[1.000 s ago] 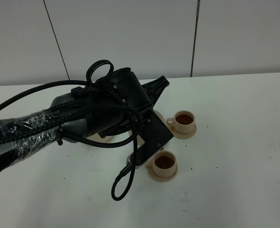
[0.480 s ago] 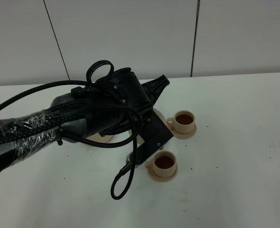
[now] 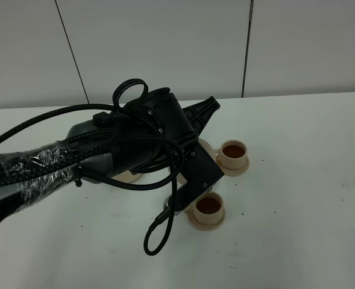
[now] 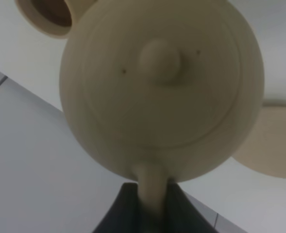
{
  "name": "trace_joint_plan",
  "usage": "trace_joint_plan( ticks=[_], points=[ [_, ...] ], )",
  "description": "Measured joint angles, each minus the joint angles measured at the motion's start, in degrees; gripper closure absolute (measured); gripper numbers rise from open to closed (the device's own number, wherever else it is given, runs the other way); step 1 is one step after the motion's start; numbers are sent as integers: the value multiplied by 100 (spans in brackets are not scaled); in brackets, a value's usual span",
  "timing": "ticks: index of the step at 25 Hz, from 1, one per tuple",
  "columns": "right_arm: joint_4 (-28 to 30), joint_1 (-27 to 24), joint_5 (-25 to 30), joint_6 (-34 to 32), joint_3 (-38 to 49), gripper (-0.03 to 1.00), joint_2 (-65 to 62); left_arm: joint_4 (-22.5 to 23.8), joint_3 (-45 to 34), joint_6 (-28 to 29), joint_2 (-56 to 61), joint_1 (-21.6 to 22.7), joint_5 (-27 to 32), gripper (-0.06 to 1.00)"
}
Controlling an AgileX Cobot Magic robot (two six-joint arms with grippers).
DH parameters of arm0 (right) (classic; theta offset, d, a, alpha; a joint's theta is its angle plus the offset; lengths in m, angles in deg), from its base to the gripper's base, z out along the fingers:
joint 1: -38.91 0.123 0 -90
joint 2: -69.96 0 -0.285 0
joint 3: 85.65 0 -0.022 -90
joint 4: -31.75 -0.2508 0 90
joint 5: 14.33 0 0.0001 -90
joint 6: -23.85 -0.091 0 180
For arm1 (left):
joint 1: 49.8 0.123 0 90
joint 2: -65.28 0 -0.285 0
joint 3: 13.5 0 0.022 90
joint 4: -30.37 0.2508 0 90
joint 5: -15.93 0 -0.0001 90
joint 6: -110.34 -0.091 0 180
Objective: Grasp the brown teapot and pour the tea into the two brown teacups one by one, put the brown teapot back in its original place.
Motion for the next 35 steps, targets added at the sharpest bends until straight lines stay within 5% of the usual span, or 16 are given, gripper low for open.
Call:
trace_joint_plan(
  ticks=[35],
  points=[
    [0, 0, 0, 0, 0, 64, 0, -111, 0, -6, 0, 0, 10, 78]
  ],
)
